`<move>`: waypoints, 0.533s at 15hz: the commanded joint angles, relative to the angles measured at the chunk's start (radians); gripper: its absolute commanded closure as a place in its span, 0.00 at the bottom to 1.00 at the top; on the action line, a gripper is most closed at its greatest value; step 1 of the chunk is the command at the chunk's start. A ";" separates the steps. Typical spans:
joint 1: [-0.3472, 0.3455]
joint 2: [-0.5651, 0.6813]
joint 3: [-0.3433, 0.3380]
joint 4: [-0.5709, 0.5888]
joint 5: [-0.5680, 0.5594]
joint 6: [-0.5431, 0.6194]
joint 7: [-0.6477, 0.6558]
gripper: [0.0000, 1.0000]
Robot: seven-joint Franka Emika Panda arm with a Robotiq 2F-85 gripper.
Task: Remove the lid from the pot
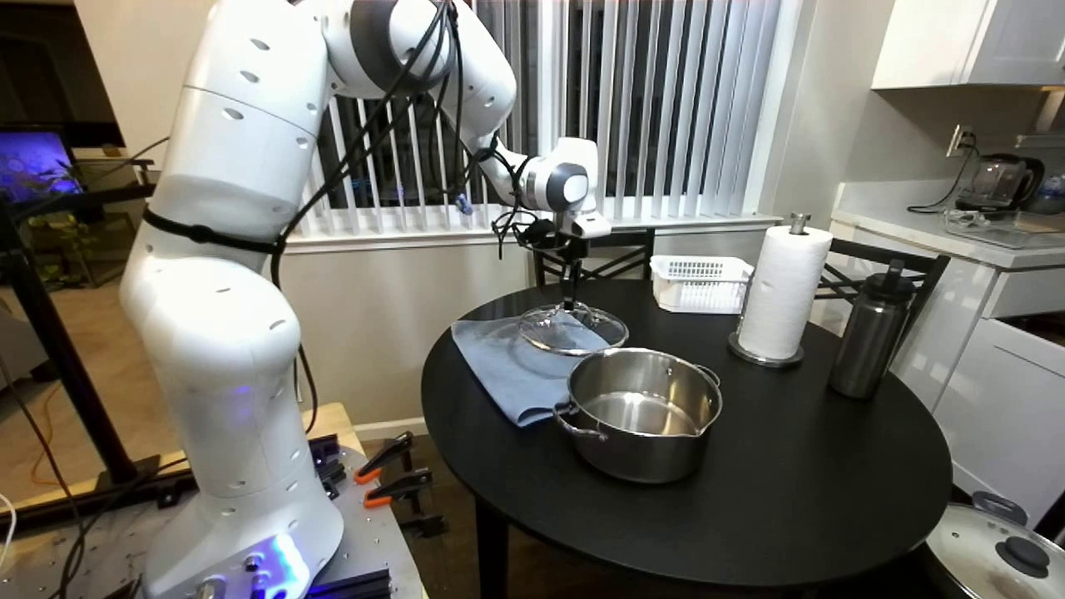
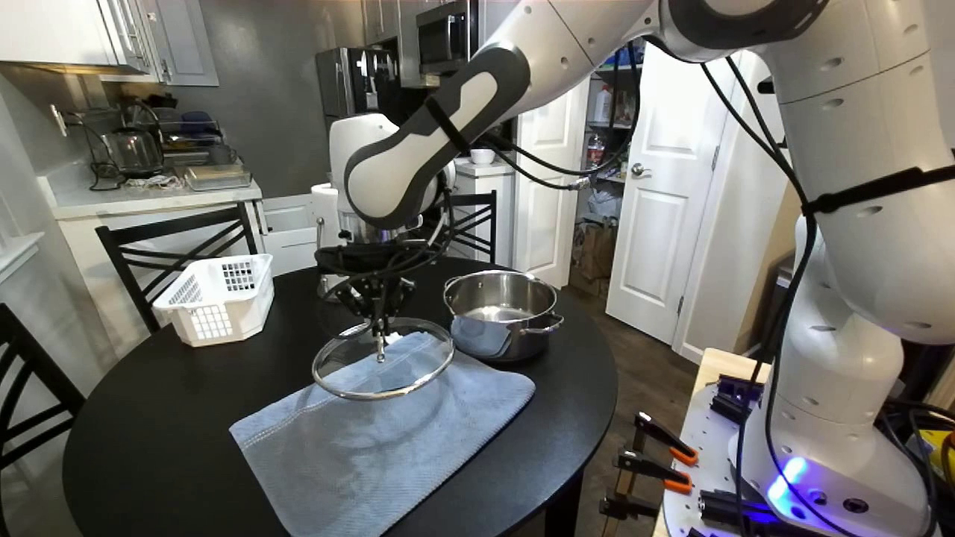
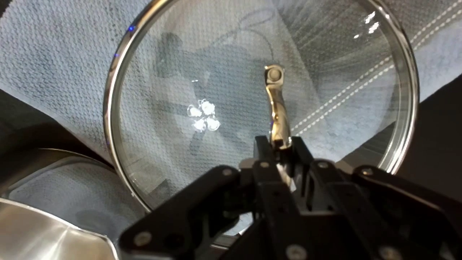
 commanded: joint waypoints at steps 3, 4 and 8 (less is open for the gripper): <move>0.035 0.014 -0.022 -0.005 -0.055 -0.001 -0.003 0.58; 0.038 0.017 -0.026 -0.006 -0.059 0.001 -0.003 0.57; 0.033 0.006 -0.032 -0.007 -0.055 0.009 -0.004 0.33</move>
